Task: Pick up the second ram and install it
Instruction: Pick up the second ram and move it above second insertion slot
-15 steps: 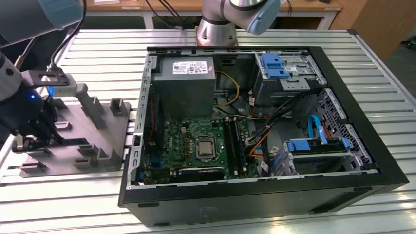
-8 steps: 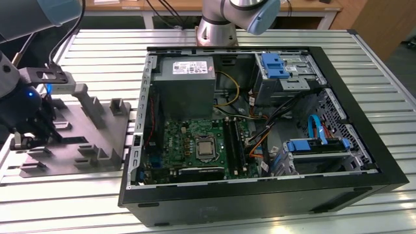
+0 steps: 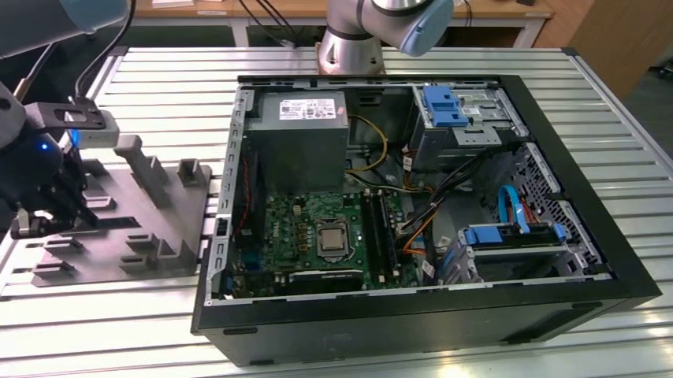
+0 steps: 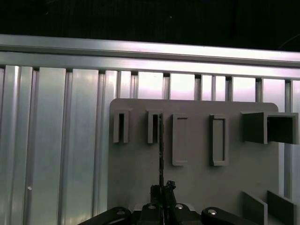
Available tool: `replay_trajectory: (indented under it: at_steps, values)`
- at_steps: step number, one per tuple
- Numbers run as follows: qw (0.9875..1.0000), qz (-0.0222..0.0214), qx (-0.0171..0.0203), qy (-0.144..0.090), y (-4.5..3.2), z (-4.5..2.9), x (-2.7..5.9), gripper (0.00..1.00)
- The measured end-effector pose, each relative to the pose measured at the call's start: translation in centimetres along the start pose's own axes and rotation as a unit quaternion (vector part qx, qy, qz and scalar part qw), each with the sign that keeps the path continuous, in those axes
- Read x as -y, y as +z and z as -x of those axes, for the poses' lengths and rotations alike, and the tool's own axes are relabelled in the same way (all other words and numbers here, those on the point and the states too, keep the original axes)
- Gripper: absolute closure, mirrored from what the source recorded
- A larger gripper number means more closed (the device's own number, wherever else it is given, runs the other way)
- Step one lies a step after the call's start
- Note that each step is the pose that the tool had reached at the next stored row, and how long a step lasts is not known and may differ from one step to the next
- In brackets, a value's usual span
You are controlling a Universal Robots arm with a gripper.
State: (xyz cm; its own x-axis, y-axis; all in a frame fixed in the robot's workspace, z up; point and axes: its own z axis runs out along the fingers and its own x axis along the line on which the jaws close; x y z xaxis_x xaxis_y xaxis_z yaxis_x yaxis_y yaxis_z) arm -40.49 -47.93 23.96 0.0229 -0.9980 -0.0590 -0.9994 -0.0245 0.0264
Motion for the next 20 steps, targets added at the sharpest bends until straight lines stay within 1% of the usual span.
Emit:
replay_trajectory:
  at_steps: [16,20]
  values:
    - [1.0,-0.0001,0.0025,0.0,-1.48,0.09,-0.04,0.86]
    - [1.0,-0.0001,0.0027,0.0,-2.01,0.12,-0.05,0.86]
